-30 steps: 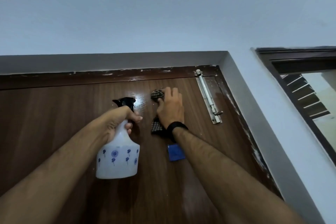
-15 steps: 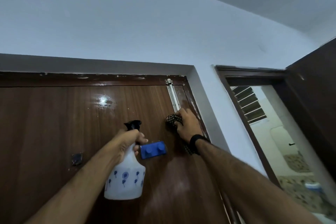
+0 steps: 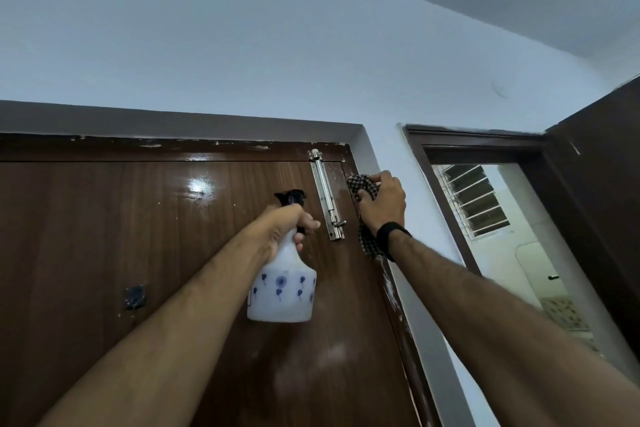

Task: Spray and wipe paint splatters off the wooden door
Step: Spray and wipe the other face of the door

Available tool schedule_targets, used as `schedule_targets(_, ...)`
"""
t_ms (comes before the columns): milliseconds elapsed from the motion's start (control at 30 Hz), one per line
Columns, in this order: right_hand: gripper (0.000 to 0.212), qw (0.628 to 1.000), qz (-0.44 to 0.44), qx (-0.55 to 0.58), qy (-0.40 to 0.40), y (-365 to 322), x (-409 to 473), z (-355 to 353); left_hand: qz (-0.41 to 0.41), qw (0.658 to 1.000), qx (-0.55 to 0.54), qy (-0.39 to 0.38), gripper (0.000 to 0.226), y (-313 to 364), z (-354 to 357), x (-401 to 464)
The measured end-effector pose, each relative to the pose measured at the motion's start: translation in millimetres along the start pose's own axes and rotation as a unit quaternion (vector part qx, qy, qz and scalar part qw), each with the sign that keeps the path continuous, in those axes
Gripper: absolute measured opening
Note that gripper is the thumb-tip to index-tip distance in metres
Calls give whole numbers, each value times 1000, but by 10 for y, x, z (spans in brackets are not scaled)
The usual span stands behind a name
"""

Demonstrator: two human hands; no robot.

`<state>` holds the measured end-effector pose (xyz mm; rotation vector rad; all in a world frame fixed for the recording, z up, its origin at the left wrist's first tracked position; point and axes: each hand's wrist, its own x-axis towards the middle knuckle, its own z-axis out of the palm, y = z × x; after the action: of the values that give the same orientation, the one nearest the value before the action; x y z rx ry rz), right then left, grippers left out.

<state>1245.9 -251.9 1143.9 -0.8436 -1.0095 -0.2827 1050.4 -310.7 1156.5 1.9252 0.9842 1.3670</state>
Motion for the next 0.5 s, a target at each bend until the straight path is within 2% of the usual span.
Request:
schedule_targets(167,27,1000,-16,14,-14,196,280,69,-1,1000,20,-17,5,135,334,278)
schedule_targets(333,28,998,-45,22,-48,373,437,269,-18,999,36,23,8,134,568,615)
schedule_targets(500,29,996,-66,32,-44,485,497,562,-20,996,43,77,10,127,646,892)
